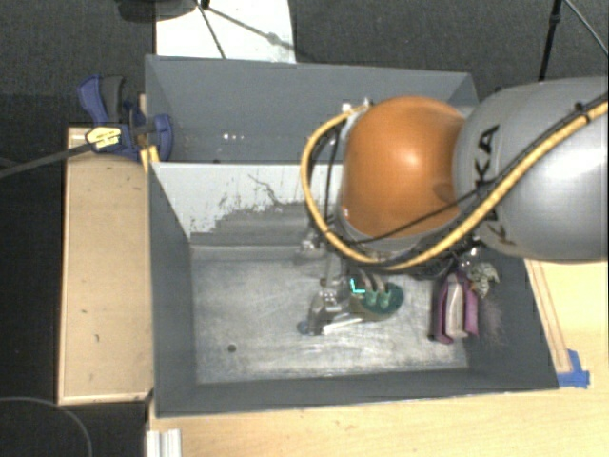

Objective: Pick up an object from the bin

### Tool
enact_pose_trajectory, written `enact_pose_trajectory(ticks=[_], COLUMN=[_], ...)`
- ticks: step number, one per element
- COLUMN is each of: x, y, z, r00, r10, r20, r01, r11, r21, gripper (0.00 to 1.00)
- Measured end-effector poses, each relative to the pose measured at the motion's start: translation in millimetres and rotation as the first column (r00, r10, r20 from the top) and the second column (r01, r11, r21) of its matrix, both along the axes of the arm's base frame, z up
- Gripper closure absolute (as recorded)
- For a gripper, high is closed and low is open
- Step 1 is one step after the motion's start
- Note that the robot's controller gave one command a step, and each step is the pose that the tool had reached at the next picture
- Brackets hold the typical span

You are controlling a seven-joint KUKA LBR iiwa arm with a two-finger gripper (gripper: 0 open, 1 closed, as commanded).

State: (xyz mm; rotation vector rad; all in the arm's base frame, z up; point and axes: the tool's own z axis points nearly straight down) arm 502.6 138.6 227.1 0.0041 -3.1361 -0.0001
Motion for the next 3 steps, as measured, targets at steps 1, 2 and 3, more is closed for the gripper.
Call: enact_pose_trajectory(ticks=[1,2,3], x=[30.9,17.9,20.1], y=[-58,-91,-91], z=[-117,-154,-152], r00=[0.999,0.960,0.959], r10=[-0.050,-0.279,-0.282], r20=[0.002,0.013,0.019], r01=[0.050,0.278,0.282], r11=[0.999,0.960,0.959], r21=[-0.002,0.004,0.006], gripper=[0.00,0.00,1.00])
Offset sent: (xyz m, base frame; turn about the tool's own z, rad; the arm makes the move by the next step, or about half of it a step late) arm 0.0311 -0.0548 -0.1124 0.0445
